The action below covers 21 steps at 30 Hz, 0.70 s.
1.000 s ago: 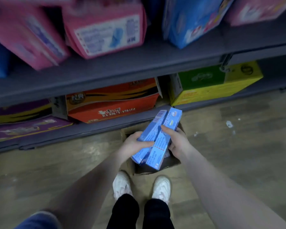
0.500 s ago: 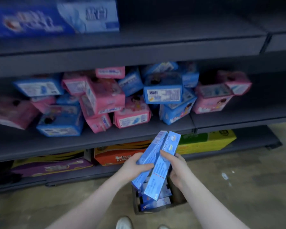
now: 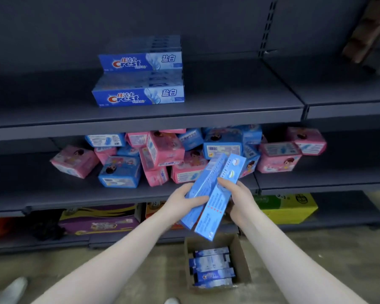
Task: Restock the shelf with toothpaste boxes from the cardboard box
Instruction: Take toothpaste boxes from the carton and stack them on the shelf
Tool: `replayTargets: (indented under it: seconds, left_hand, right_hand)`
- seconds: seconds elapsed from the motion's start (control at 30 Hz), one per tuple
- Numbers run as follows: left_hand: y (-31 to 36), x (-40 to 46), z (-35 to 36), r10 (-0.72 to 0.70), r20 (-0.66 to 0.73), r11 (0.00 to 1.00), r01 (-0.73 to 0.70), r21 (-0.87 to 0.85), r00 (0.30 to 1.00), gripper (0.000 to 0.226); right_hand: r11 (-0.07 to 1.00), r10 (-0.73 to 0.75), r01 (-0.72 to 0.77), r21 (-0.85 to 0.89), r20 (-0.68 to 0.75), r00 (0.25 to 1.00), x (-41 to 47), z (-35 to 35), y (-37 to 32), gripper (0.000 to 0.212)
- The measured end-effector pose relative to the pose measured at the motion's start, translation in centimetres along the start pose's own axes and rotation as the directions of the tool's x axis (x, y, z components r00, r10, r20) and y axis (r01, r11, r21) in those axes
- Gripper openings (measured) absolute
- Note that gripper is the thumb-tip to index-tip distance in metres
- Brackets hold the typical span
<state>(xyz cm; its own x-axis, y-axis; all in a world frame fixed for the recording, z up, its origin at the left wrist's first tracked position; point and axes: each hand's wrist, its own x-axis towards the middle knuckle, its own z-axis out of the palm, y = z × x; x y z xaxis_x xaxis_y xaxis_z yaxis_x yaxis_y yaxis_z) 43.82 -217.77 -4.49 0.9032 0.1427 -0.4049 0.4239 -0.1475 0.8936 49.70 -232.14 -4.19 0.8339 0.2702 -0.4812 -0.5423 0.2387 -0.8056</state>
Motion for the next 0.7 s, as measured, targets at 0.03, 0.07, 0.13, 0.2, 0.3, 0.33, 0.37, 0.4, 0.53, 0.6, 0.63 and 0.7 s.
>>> replayTargets:
  seconds: [0.03,0.07,0.13,0.2,0.3,0.33,0.37,0.4,0.53,0.6,0.63,0.7]
  left_hand:
    - [0.7,-0.4,0.0,0.009,0.003,1.0,-0.009,0.004,1.0,0.038]
    - [1.3,-0.8,0.0,0.019,0.002,1.0,-0.019,0.008,1.0,0.038]
    - [2.8,-1.7,-0.1,0.046,-0.009,0.999,-0.046,0.021,0.999,0.038]
    - [4.3,-2.5,-0.1,0.064,-0.023,0.997,-0.064,0.033,0.998,0.036]
    - [6.0,-3.6,-0.1,0.078,-0.029,0.996,-0.076,0.056,0.997,0.04]
    - [6.5,-3.8,0.0,0.088,-0.03,0.994,-0.086,0.063,0.996,0.042]
    - [7.0,-4.1,0.0,0.1,-0.032,0.993,-0.098,0.067,0.994,0.043]
    - [7.5,-4.4,0.0,0.112,-0.037,0.992,-0.109,0.07,0.993,0.043]
    - [9.9,-5.3,-0.3,0.157,-0.076,0.985,-0.15,0.088,0.985,0.042]
    - [11.4,-5.7,-0.7,0.193,-0.093,0.976,-0.182,0.116,0.977,0.039]
    - [12.1,-5.8,-1.0,0.212,-0.099,0.972,-0.199,0.128,0.972,0.035]
    - [13.7,-6.2,-1.6,0.241,-0.106,0.965,-0.227,0.132,0.965,0.03]
  right_hand:
    - [1.0,-0.003,0.003,0.0,0.002,1.0,-0.5,0.2,-0.6,0.03]
    - [1.0,-0.007,0.007,-0.003,0.009,1.0,-0.9,0.4,-1.2,0.029]
    - [1.0,-0.018,0.019,-0.016,0.035,0.999,-1.7,0.7,-2.5,0.027]
    - [0.999,-0.034,0.036,-0.02,0.06,0.998,-2.5,0.8,-3.8,0.028]
    - [0.999,-0.054,0.054,-0.005,0.09,0.994,-3.7,0.8,-5.4,0.029]
    - [0.998,-0.061,0.062,-0.008,0.101,0.993,-4.1,0.7,-6.0,0.029]
    - [0.997,-0.07,0.072,-0.012,0.112,0.991,-4.5,0.7,-6.5,0.028]
    - [0.996,-0.083,0.085,-0.014,0.121,0.989,-4.7,0.7,-7.0,0.029]
    - [0.993,-0.119,0.12,-0.001,0.153,0.981,-5.4,1.1,-9.1,0.033]
    - [0.99,-0.137,0.138,0.004,0.188,0.973,-5.6,1.5,-10.4,0.033]
    - [0.988,-0.151,0.153,0.004,0.207,0.967,-5.6,1.8,-11.0,0.034]
    - [0.983,-0.181,0.185,0.006,0.24,0.954,-5.7,2.4,-12.3,0.032]
